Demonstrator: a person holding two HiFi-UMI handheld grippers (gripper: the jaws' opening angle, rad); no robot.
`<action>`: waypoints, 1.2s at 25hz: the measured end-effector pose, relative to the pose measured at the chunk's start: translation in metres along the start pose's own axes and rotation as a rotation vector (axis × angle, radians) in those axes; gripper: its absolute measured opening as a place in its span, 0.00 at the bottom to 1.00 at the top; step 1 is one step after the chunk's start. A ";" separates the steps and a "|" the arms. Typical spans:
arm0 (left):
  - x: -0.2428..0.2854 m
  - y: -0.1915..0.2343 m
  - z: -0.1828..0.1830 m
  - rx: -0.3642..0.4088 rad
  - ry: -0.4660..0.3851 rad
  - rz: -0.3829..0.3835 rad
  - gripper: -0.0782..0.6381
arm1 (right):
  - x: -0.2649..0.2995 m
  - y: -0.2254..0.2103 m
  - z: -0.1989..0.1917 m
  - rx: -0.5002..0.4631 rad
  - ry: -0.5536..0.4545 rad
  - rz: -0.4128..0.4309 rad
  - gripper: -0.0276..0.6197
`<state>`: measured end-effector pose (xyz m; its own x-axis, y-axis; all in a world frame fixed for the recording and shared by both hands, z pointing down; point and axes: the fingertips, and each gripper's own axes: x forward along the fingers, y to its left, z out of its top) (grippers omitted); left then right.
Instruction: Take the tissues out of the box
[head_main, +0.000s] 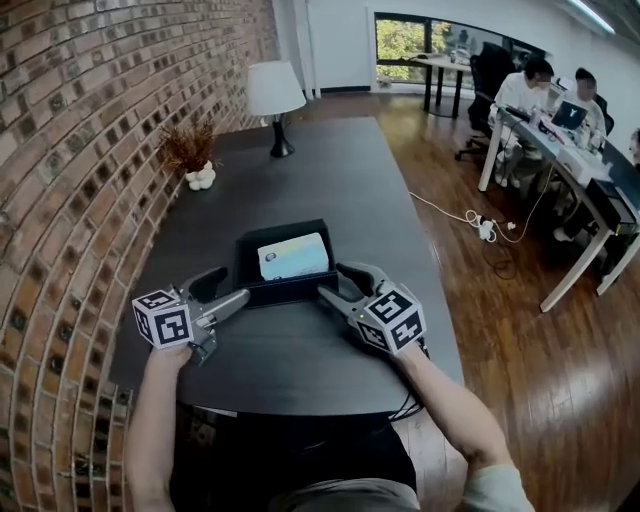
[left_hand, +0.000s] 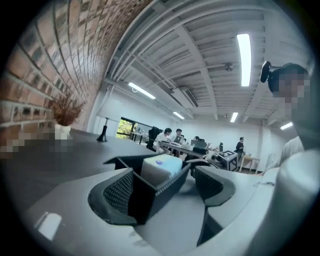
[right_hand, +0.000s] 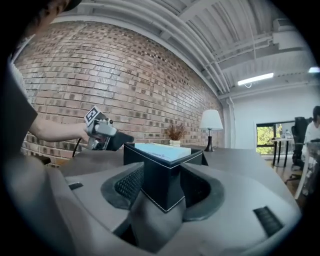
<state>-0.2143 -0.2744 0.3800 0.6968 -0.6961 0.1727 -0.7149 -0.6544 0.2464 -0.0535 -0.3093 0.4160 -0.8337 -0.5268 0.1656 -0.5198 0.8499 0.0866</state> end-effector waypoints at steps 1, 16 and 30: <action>0.002 -0.005 -0.012 -0.023 0.018 -0.022 0.66 | -0.001 -0.001 0.000 0.010 -0.004 0.001 0.40; 0.027 -0.001 0.025 0.538 0.228 0.033 0.71 | -0.005 0.022 0.018 -0.106 -0.072 0.057 0.40; 0.124 -0.012 0.005 0.683 0.684 -0.219 0.65 | -0.005 0.028 0.019 -0.135 -0.071 0.043 0.40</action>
<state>-0.1199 -0.3543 0.3939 0.5480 -0.3599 0.7551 -0.2966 -0.9277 -0.2269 -0.0674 -0.2832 0.3984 -0.8681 -0.4857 0.1026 -0.4579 0.8632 0.2126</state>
